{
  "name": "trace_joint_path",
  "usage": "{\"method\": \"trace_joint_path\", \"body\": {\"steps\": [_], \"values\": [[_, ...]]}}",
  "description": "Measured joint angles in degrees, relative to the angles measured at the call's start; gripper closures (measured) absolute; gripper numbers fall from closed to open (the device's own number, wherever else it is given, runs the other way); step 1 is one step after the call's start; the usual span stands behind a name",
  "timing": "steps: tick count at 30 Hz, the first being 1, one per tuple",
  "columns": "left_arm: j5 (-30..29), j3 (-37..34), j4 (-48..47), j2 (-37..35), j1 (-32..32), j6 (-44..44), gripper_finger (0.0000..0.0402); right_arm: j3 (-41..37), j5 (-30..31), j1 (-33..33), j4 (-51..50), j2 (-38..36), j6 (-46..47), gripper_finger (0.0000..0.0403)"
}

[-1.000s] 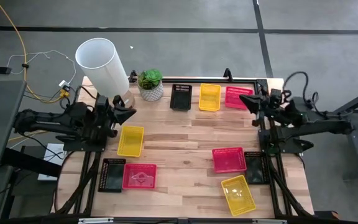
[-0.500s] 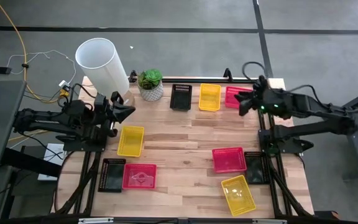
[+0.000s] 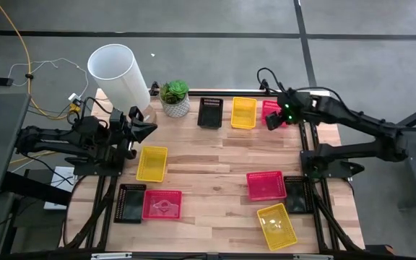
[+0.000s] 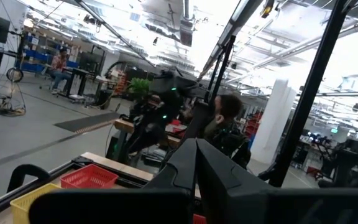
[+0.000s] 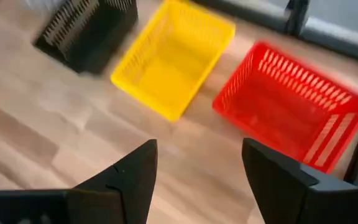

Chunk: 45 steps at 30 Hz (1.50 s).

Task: Stack baskets by color
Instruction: Stack the top red bin on top of the bottom right red bin on the table

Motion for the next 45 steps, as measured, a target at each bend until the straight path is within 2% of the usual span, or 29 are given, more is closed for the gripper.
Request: {"method": "trace_joint_path", "body": {"steps": [4, 8, 15, 20, 25, 31, 33, 37, 41, 45], "values": [[0.02, 0.00, 0.00, 0.00, 0.00, -0.04, 0.0401, 0.02, -7.18, -6.06, -1.76, 5.38, -3.11, 0.0180], [0.02, 0.00, 0.02, -0.02, 0.00, -0.48, 0.0401, 0.02, -9.49, -9.65, -2.49, 12.42, -14.67, 0.0180], [0.04, 0.00, 0.02, -0.02, 0.00, -0.48, 0.0401, 0.02, -7.08, -12.65, -4.14, 23.89, -30.90, 0.0180], [0.04, 0.00, 0.02, -0.02, -0.02, -0.48, 0.0401, 0.02, -0.95, -12.82, -3.36, 29.78, -36.70, 0.0183], [0.04, 0.00, 0.02, -0.02, -0.02, -0.48, 0.0401, 0.02, 0.72, -12.83, -0.81, 34.49, -40.06, 0.0201], [0.04, 0.00, 0.02, -0.02, -0.02, -0.48, 0.0401, 0.02, 1.66, -12.81, 2.27, 38.90, -40.55, 0.0253], [0.04, 0.00, 0.02, -0.02, -0.02, -0.48, 0.0401, 0.02, 1.06, -12.81, 2.42, 39.69, -41.02, 0.0288], [0.04, 0.00, 0.02, -0.02, -0.02, -0.48, 0.0401, 0.02, 0.53, -12.80, 0.82, 39.83, -41.65, 0.0383], [0.04, 0.00, 0.02, -0.02, -0.02, -0.48, 0.0401, 0.00, 1.70, -11.47, -2.53, 37.39, -40.88, 0.0395], [0.04, 0.00, -0.34, -0.02, -0.02, -0.48, 0.0401, 0.52, 3.07, -9.35, -4.16, 31.25, -40.09, 0.0401]]}}
